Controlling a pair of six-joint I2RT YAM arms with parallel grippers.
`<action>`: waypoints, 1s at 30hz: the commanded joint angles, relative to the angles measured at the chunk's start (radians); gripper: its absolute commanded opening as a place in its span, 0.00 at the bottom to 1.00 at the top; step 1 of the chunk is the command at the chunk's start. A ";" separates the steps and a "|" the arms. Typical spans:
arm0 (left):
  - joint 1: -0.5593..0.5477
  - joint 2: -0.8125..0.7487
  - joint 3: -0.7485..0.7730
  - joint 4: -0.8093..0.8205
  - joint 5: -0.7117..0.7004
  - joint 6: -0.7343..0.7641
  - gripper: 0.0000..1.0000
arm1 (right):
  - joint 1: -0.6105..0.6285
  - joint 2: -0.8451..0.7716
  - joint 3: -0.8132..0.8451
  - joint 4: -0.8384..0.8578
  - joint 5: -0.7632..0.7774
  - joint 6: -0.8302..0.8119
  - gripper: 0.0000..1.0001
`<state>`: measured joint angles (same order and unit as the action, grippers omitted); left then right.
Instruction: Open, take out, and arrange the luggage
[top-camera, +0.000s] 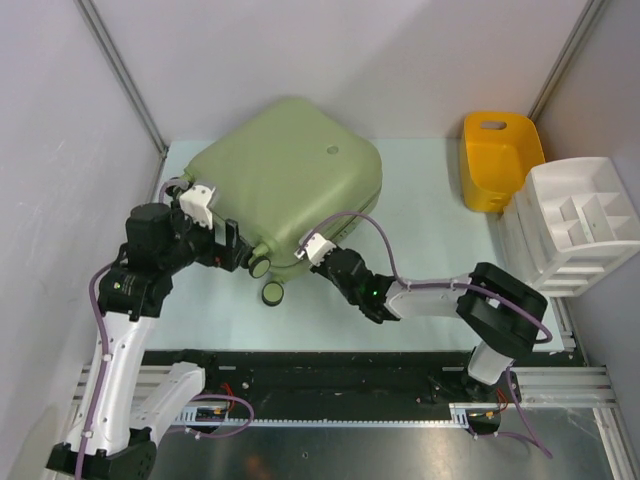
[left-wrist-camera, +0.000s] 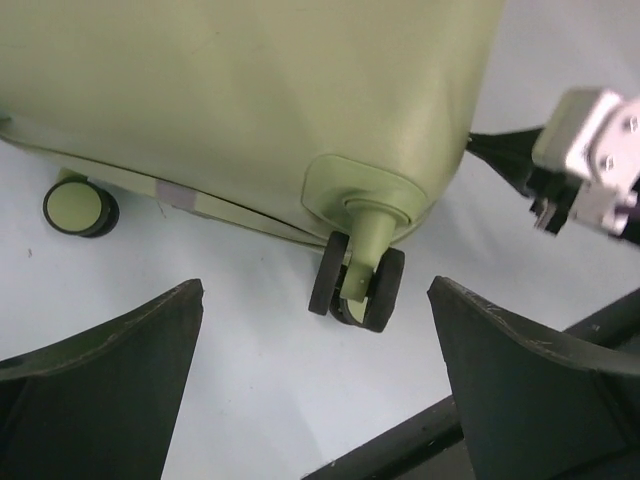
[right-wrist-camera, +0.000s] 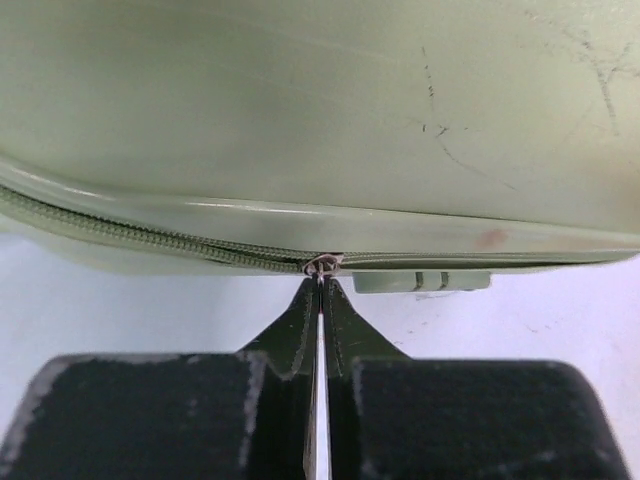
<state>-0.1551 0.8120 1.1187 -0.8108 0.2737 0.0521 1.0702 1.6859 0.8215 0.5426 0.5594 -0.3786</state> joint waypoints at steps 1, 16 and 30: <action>-0.003 -0.028 -0.023 -0.050 0.129 0.208 1.00 | -0.109 -0.095 0.025 -0.130 -0.266 0.067 0.00; -0.063 -0.048 -0.102 -0.117 0.199 0.373 0.98 | -0.293 -0.180 0.028 -0.139 -0.727 0.164 0.00; -0.279 0.203 -0.057 -0.053 -0.080 0.330 0.95 | -0.291 -0.132 0.028 -0.093 -0.630 0.219 0.00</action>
<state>-0.3935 0.9752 1.0256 -0.9146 0.2592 0.3527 0.7750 1.5688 0.8230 0.3523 -0.0998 -0.1818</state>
